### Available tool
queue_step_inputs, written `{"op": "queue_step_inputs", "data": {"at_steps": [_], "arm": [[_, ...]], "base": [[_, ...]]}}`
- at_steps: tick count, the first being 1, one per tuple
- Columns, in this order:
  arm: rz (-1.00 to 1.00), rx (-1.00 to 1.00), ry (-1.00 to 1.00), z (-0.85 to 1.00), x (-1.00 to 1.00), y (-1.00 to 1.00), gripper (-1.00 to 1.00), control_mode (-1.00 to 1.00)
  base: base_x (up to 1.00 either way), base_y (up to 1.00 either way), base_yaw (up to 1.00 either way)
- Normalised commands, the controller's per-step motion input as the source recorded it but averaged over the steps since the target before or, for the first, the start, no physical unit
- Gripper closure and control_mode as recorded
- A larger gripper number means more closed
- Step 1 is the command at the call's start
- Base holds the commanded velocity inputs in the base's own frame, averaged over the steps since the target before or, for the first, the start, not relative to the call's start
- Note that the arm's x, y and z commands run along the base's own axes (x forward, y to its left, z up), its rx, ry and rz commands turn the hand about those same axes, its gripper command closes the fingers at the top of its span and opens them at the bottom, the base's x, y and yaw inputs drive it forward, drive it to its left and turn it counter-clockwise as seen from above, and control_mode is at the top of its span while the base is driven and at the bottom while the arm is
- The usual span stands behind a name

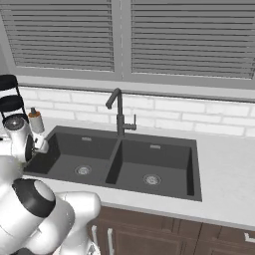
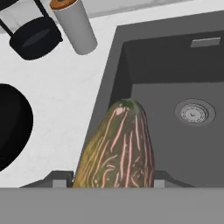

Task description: Pick the cucumber from the sink and place it in the bowl. Then pick the bowl and place it in the microwave. Then close the microwave door and press the start button.

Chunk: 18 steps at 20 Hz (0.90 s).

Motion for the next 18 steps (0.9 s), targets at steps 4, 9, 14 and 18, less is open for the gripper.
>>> {"op": "queue_step_inputs", "data": {"at_steps": [4, 9, 14, 18], "arm": [[0.07, -0.04, -0.01, 0.36, 0.04, 0.88, 1.0, -1.0], [0.01, -0.06, 0.02, 0.56, 0.04, 0.81, 1.0, -1.0], [-0.02, -0.05, 0.1, 0.2, 0.0, 0.63, 1.0, -1.0], [-0.05, -0.02, 0.1, 0.0, 0.02, 0.64, 1.0, -1.0]], "base": [[0.0, 0.0, 0.0], [0.0, 0.0, 0.0], [0.0, 0.0, 0.0], [0.0, 0.0, 0.0]]}}
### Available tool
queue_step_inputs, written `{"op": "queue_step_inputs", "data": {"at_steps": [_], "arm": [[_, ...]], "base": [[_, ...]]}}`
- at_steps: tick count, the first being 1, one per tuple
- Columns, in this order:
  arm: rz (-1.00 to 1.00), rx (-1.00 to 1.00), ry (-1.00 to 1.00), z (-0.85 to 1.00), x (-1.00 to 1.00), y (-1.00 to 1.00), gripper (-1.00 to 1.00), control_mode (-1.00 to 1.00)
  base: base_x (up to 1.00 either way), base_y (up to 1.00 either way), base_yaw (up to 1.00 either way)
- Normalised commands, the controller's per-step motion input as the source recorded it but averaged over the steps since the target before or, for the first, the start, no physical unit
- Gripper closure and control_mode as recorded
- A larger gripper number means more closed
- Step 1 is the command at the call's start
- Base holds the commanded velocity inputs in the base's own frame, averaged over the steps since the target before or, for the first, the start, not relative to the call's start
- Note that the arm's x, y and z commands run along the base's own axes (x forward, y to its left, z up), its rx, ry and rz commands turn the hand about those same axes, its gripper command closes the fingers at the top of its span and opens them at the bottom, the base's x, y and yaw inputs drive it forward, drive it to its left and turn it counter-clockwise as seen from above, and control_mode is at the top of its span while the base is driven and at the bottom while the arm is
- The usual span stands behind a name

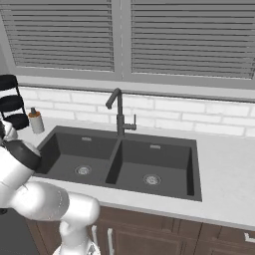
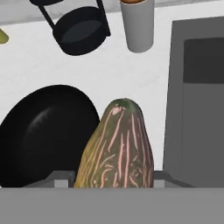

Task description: Pick the cucumber from the sink and place it in the bowl. Then pick the bowl and place it in the microwave. Then close the microwave door and press the start button.

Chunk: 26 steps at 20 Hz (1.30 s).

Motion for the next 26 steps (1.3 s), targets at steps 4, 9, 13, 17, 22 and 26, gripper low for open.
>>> {"op": "queue_step_inputs", "data": {"at_steps": [4, 9, 13, 17, 22, 26], "arm": [[-0.08, -0.02, 0.09, -0.06, 0.11, 0.53, 1.0, -1.0], [-0.11, -0.01, 0.06, -0.22, 0.22, 0.36, 1.0, -1.0], [-0.13, -0.03, 0.04, -0.23, 0.21, 0.32, 1.0, -1.0], [-0.14, -0.01, 0.03, -0.09, 0.06, 0.28, 1.0, -1.0], [-0.13, -0.02, 0.01, -0.1, 0.0, 0.24, 1.0, -1.0], [-0.1, -0.03, 0.04, -0.19, 0.0, 0.13, 1.0, -1.0]], "base": [[0.0, 0.0, 0.0], [0.0, 0.0, 0.0], [0.0, 0.0, 0.0], [0.0, 0.0, 0.0], [0.0, 0.0, 0.0], [0.0, 0.0, 0.0]]}}
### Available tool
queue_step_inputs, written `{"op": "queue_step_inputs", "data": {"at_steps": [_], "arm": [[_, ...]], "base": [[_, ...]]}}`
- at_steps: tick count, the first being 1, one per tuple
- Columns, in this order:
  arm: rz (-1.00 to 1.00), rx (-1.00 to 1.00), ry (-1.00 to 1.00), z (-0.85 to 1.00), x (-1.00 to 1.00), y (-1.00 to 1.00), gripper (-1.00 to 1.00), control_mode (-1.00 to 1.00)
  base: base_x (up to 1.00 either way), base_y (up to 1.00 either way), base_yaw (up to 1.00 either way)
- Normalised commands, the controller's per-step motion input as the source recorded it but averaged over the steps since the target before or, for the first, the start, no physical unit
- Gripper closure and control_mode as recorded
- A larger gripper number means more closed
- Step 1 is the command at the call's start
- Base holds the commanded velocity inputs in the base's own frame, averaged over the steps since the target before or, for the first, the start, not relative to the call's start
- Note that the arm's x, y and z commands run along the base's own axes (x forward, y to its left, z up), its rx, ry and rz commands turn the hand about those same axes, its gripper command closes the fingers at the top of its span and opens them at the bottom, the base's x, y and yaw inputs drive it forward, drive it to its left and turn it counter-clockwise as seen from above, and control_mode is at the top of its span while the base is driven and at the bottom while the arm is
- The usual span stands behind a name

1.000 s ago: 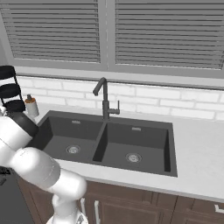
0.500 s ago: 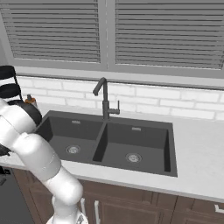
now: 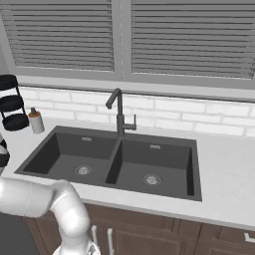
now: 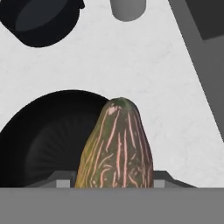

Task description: Pick the cucumber from the sink and place it in the bowl. Then pick the bowl and place it in the microwave. Then close the microwave door and press the start button.

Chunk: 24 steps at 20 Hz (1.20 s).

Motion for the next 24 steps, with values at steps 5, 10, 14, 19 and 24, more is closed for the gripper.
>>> {"op": "queue_step_inputs", "data": {"at_steps": [5, 10, 14, 19, 24], "arm": [[-0.06, -0.02, 0.03, -0.37, 0.0, 0.02, 1.0, -1.0], [-0.05, 0.0, 0.06, -0.24, 0.04, 0.13, 1.0, -1.0], [-0.05, -0.01, 0.05, -0.18, 0.15, 0.3, 1.0, -1.0], [-0.06, 0.0, 0.0, -0.3, 0.21, 0.41, -1.0, -1.0], [-0.03, 0.0, 0.0, -0.11, 0.12, 0.08, -1.0, -1.0]], "base": [[0.0, 0.0, 0.0], [0.0, 0.0, 0.0], [0.0, 0.0, 0.0], [0.0, 0.0, 0.0], [0.0, 0.0, 0.0]]}}
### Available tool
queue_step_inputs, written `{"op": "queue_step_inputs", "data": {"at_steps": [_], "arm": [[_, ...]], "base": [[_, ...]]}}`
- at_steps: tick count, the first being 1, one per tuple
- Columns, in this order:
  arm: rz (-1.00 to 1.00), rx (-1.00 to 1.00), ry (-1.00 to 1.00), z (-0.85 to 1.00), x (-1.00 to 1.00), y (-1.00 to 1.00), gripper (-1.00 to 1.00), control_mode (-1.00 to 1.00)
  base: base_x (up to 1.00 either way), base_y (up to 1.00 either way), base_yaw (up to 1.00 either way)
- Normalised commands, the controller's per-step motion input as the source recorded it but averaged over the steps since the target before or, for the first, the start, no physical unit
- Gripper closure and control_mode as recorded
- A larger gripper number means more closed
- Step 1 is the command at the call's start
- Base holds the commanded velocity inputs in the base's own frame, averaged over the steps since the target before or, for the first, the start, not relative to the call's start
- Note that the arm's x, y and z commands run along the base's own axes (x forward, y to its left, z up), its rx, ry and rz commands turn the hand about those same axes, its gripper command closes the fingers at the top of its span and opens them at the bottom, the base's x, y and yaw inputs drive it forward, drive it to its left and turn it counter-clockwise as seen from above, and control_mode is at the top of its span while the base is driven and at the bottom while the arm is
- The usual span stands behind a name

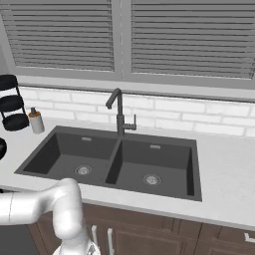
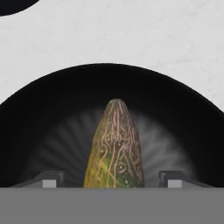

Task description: Pick the cucumber from the sink and place it in the bowl. Then pick the bowl and place it in the microwave. Then close the microwave door and press the start button.

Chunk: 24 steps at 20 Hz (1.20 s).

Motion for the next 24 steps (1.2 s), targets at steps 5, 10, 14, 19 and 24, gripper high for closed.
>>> {"op": "queue_step_inputs", "data": {"at_steps": [5, 10, 14, 19, 24], "arm": [[0.0, 0.0, 0.0, 0.06, 0.01, -0.01, -1.0, -1.0], [0.0, 0.01, 0.0, 0.23, -0.19, -0.26, -1.0, -1.0], [0.0, 0.07, 0.0, 0.02, -0.35, -0.57, -1.0, -1.0], [0.01, 0.14, 0.0, -0.09, -0.49, -0.76, -1.0, -1.0], [0.01, 0.11, 0.0, -0.21, -0.16, -0.35, -1.0, -1.0]], "base": [[0.0, 0.0, 0.0], [0.0, 0.0, 0.0], [0.0, 0.0, 0.0], [0.0, 0.0, 0.0], [0.0, 0.0, 0.0]]}}
